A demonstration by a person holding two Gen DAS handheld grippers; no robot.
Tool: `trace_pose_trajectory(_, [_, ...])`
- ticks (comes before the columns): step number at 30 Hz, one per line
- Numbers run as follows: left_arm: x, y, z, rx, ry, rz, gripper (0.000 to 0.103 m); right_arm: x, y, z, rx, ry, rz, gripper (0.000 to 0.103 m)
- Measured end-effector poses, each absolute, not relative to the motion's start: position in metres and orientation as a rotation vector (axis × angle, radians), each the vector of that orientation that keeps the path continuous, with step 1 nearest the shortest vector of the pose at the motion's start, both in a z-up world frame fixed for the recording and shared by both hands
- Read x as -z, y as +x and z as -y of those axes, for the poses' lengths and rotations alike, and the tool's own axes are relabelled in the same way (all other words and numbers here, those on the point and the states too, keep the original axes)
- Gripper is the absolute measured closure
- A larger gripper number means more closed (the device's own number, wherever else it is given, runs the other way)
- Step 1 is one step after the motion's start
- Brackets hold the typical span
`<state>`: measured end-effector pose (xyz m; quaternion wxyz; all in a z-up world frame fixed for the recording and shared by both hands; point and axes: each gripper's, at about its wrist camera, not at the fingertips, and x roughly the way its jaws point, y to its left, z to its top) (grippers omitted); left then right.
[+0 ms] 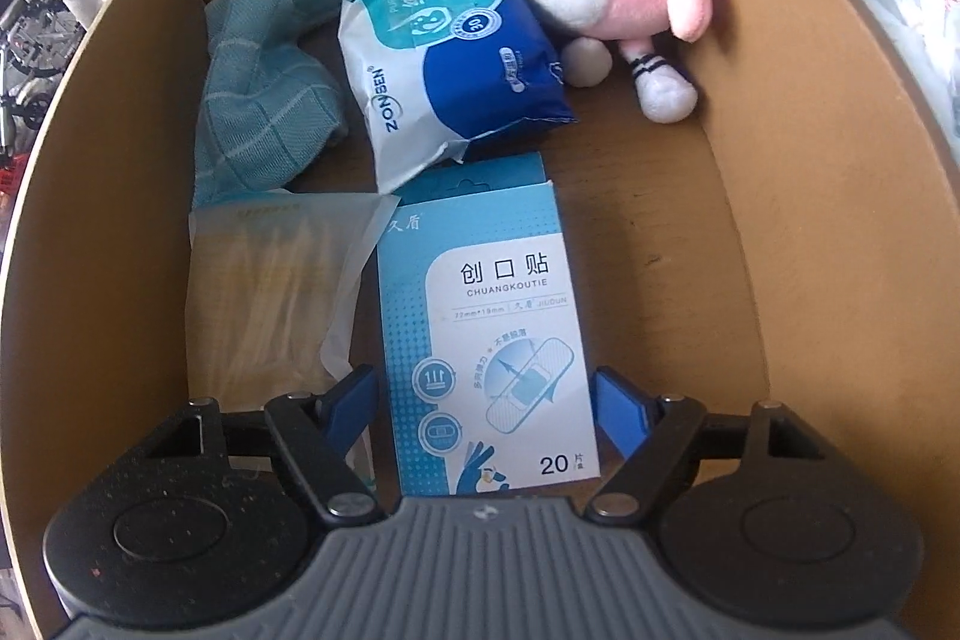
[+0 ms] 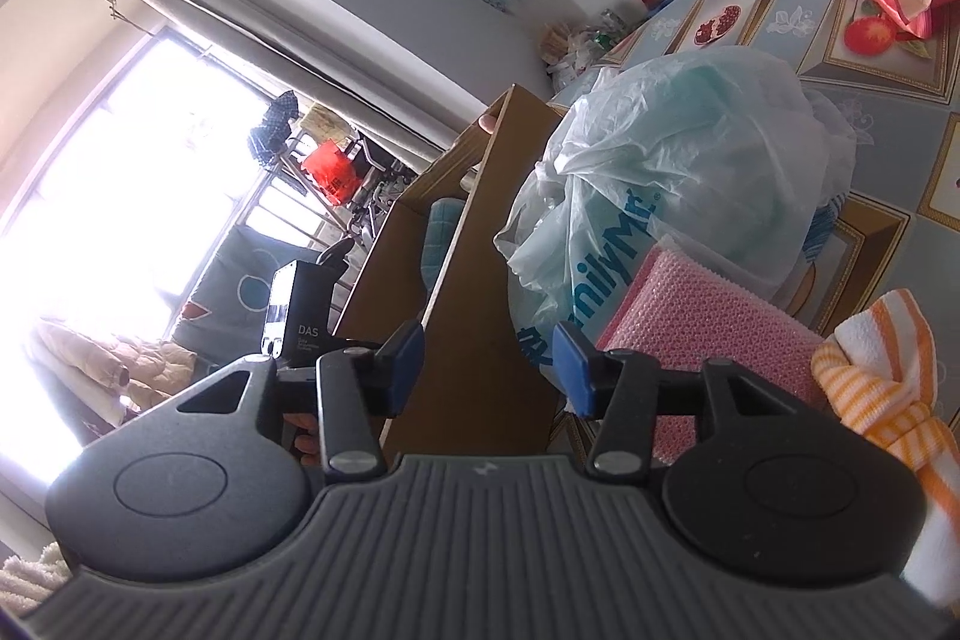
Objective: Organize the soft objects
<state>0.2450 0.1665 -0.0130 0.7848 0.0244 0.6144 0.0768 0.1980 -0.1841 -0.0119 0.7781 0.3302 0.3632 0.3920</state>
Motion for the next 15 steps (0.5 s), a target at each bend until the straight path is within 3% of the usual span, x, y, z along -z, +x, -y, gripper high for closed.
trace_pose_trajectory(3, [0.005,0.238,-0.169,-0.146,0.01,-1.3,0.016,0.011,0.195,0.187,-0.845,0.717,-0.782,0.053])
trace_pose_trajectory(15, [-0.042,0.206,-0.187,-0.164,-0.113,-1.127,0.016,0.005,0.178,0.217,-0.77,0.74,-0.736,0.051])
